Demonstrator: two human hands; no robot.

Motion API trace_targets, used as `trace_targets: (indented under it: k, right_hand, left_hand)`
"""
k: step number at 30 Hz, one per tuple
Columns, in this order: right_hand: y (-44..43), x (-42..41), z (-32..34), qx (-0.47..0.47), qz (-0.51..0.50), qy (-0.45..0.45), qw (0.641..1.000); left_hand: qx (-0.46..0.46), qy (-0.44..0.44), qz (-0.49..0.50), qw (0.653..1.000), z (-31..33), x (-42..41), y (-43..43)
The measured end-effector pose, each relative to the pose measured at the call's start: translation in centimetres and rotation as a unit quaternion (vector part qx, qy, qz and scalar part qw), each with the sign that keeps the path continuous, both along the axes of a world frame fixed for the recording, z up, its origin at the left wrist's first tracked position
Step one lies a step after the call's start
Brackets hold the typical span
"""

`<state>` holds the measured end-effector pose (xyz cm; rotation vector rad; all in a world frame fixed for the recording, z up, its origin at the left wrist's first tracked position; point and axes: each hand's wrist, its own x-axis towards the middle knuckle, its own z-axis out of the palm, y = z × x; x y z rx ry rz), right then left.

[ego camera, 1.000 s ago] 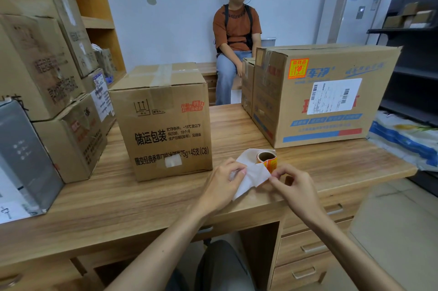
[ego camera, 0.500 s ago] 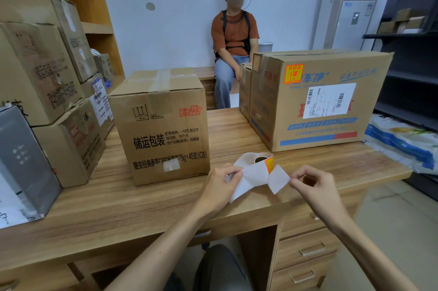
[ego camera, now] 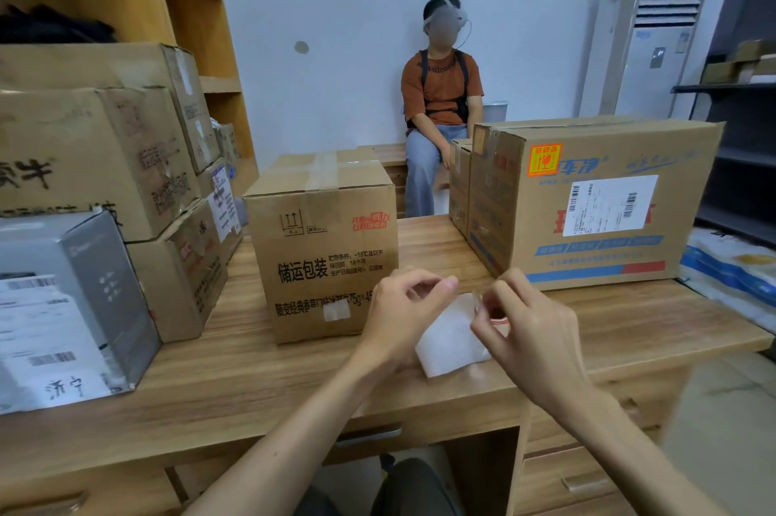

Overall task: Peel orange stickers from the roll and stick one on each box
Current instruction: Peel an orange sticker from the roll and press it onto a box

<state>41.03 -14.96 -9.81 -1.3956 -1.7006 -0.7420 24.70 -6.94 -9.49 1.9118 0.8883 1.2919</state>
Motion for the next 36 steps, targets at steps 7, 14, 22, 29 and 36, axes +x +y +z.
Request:
trace_targets:
  k: [7, 14, 22, 29, 36]
  right_hand:
    - [2.7, -4.8, 1.0, 0.107, 0.004, -0.104, 0.989]
    - [4.0, -7.1, 1.9, 0.065, 0.08, -0.078, 0.992]
    - [6.7, -9.4, 5.5, -0.106, 0.236, 0.24, 0.936]
    - [8.7, -13.2, 7.3, -0.153, 0.309, 0.281, 0.895]
    - [10.8, -15.3, 8.2, -0.087, 0.252, 0.167, 0.949]
  left_hand:
    - [0.003, -0.044, 0.055, 0.998, 2.6, -3.4, -0.2]
    - [0.027, -0.016, 0.111, 0.993, 4.5, -7.6, 0.4]
    - [0.035, 0.038, 0.097, 0.994, 6.5, -14.4, 1.5]
    - [0.083, 0.083, 0.116, 0.986, 7.6, -17.9, 1.7]
    - [0.136, 0.112, 0.191, 0.966, 8.6, -19.7, 3.0]
